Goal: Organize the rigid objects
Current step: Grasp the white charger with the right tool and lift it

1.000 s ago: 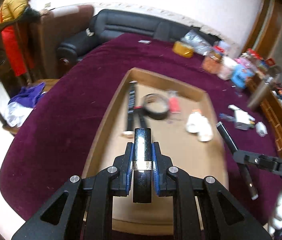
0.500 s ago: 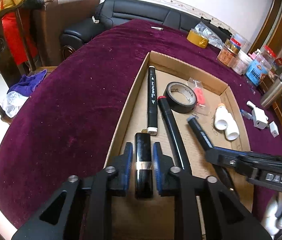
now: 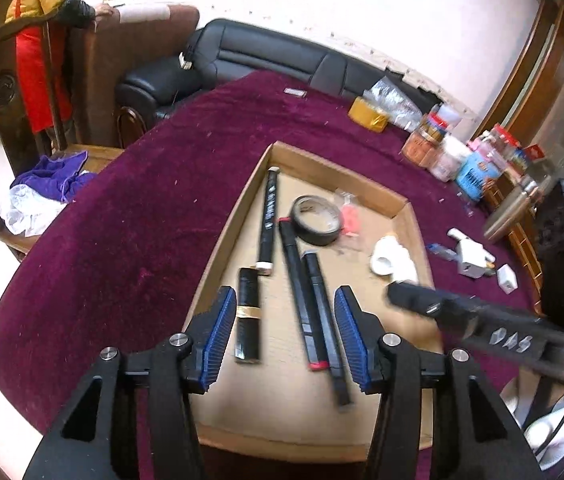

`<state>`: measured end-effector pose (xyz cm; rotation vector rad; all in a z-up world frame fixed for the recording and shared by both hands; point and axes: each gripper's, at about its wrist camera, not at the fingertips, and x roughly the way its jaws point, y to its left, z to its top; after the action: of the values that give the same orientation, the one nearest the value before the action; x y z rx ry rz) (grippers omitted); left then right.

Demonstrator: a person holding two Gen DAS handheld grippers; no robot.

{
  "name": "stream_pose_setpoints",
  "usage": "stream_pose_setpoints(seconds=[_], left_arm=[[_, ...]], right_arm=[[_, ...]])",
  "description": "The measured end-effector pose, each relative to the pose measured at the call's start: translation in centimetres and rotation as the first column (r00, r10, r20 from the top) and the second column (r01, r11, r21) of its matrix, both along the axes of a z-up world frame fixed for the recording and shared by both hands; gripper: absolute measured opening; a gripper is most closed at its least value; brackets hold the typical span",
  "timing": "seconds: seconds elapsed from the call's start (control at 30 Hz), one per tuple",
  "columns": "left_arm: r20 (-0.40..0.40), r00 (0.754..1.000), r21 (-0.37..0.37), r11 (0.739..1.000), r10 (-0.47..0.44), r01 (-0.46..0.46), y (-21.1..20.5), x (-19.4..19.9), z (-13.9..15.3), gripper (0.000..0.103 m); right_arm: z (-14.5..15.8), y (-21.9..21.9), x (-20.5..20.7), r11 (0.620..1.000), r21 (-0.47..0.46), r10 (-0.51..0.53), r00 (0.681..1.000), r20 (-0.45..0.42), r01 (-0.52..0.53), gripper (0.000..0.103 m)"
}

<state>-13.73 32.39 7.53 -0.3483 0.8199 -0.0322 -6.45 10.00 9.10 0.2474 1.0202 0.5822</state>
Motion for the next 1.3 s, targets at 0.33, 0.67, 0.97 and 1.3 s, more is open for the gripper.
stream_pose_setpoints(seconds=[0.33,0.67,0.97,1.3], left_arm=[[0.085,0.981,-0.082,0.98,-0.176,0.183,-7.6,-2.6,2.1,0.057],[-0.005,0.974,-0.056,0.972,-0.227,0.226,-11.4,-1.7,0.5,0.057],[-0.031,0.974,-0.059,0.973,-0.226,0.224,-12.0,-1.0,-0.2,0.057],[-0.033,0.961,-0.047,0.961,-0.274,0.273,-14.2,-2.2,0.0,0.057]], right_arm=[[-0.5,-17.0,8.9,0.86,-0.269,-0.417,0.901,0.119,0.434,0.049],[-7.0,-15.9,18.8,0.829,-0.42,-0.424,0.905,-0.04,0.37,0.049],[-6.8,-13.5,13.7,0.871,-0.443,-0.268,0.961,-0.069,0.211,0.047],[-6.5,-15.5,2.4,0.976,-0.179,-0.153,0.974,-0.164,0.123,0.047]])
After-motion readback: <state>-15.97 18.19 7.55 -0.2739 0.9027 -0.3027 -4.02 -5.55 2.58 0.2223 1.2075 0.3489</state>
